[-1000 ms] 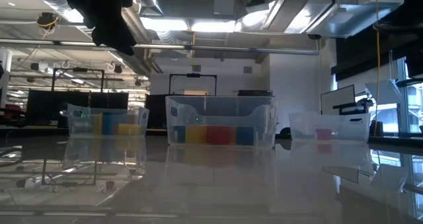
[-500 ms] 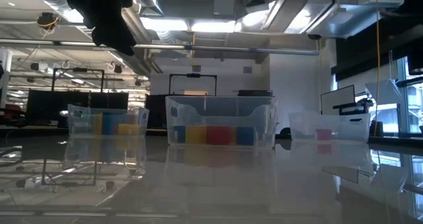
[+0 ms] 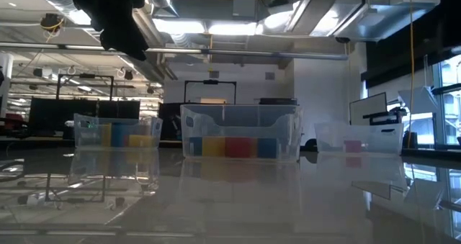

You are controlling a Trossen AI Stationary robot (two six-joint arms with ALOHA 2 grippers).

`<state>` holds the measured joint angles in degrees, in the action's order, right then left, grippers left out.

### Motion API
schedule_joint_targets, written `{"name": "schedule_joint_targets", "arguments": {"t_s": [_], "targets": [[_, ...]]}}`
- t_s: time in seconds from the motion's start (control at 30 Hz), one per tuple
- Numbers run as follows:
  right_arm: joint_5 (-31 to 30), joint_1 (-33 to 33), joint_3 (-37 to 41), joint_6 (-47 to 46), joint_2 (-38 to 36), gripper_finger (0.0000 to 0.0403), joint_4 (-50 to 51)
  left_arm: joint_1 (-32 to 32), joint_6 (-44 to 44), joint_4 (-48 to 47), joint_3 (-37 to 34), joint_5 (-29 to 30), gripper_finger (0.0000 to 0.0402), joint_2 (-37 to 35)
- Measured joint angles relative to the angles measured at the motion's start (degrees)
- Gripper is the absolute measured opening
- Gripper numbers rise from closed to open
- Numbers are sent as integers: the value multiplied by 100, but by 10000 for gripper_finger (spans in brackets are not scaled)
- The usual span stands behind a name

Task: Sort blocks by size
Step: Move the yellow triangular block to the bottom of the table

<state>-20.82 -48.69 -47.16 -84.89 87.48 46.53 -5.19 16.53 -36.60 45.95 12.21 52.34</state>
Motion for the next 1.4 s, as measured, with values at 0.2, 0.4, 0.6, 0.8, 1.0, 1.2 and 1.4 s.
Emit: {"name": "schedule_joint_targets", "arguments": {"t_s": [0.2, 0.4, 0.6, 0.8, 1.0, 1.2, 1.4], "targets": [[-219, 3, -37, 78, -9, 33, 8, 0, 0, 0, 0, 0, 210, 0], [-293, 215, -43, 256, -11, 32, 5, 0, 0, 0, 0, 0, 210, 0], [-399, 604, -44, 725, -17, 31, 28, 2, 0, 0, 0, 0, 210, 0], [-451, 1056, -48, 1126, -22, 31, 134, 1, 0, 1, 0, 0, 210, 0], [-459, 1502, -48, 1349, -335, 31, 717, 0, 0, 0, 0, 0, 210, 0], [-869, 1746, -50, 1365, -1080, 31, 1292, 1, 0, 2, 0, 0, 210, 0], [-1281, 1838, -50, 1368, -1845, 32, 1551, 0, 2, 0, 0, 0, 210, 0]]}}
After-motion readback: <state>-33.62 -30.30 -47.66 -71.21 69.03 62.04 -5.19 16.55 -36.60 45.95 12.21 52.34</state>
